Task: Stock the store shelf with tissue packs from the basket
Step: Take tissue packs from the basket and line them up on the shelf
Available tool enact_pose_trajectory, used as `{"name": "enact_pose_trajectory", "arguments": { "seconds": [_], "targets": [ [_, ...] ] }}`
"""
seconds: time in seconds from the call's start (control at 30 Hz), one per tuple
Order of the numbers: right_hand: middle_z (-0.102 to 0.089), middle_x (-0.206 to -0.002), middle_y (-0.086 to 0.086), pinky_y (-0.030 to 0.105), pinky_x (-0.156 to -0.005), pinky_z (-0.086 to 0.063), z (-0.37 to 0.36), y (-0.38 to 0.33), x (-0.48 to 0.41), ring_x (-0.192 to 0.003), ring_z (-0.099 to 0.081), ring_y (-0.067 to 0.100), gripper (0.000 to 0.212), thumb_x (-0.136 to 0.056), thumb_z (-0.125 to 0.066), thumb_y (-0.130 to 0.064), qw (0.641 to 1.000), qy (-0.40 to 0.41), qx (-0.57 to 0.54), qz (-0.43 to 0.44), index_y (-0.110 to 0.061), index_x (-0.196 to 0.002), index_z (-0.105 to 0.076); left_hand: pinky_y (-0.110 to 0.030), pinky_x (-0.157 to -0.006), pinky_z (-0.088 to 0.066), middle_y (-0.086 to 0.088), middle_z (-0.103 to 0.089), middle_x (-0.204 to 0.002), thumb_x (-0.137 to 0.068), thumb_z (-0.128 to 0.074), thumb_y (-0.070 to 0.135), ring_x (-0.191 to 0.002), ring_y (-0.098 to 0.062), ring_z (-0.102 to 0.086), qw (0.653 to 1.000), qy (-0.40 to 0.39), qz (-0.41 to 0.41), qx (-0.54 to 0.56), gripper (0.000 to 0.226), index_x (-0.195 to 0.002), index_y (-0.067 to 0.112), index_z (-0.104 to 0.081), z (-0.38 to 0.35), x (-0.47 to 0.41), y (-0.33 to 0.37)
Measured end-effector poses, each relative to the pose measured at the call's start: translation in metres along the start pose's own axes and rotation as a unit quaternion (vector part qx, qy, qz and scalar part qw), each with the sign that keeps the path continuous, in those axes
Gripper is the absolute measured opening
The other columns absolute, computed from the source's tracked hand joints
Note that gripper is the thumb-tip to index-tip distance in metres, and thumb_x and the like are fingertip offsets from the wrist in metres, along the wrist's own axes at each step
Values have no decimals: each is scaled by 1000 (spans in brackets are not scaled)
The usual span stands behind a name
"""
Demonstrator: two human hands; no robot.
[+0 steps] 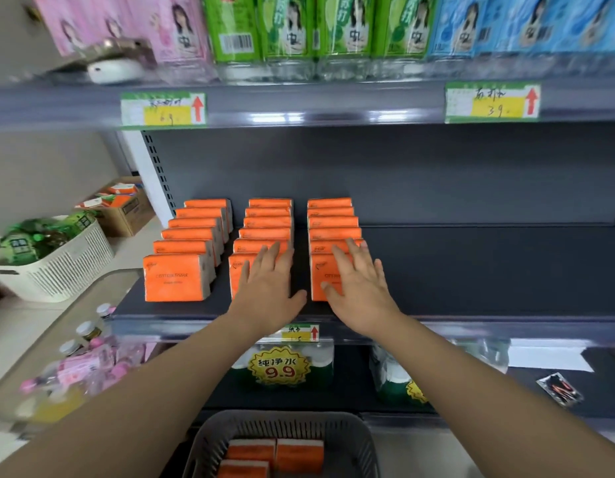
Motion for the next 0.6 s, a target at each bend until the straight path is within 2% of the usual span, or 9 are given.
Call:
{"name": "enact_pose_trajectory", "arguments": {
  "seconds": [0.2, 0.43, 0.6],
  "targets": [
    [13, -160, 1, 44, -116, 11, -18, -22, 19, -146, 19, 21, 71, -96, -42, -43, 999, -20, 26, 2, -27, -152, -2, -50, -121, -3, -5, -4, -163, -91, -47, 50, -150, -23, 3, 995, 9, -2, -104, 79, -154, 21, -8, 3, 36, -13],
    [16, -160, 2, 44, -117, 12, -54, -41, 44, -145, 22, 20, 75, -97, -41, -45, 996, -68, 47, 20, -23, -152, 4, -50, -121, -2, -6, 3, -163, -95, -45, 45, -150, -24, 7, 992, -4, 14, -126, 77, -154, 17, -5, -9, 80, -31],
    [15, -160, 3, 42, -116, 13, -87, -49, 64, -145, 19, 20, 75, -97, -43, -42, 994, -92, 55, 29, -21, -152, 4, -49, -121, -2, -8, 4, -163, -95, -45, 45, -150, -26, 9, 990, -41, 29, -134, 78, -154, 16, -3, -38, 113, -53]
  ]
}}
Point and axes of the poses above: each hand's wrist, its own x-axis away from the middle knuckle, its own z-axis out of the back of the hand, y = z × x, the point moved 10 cm from there along -x, towards the middle knuckle
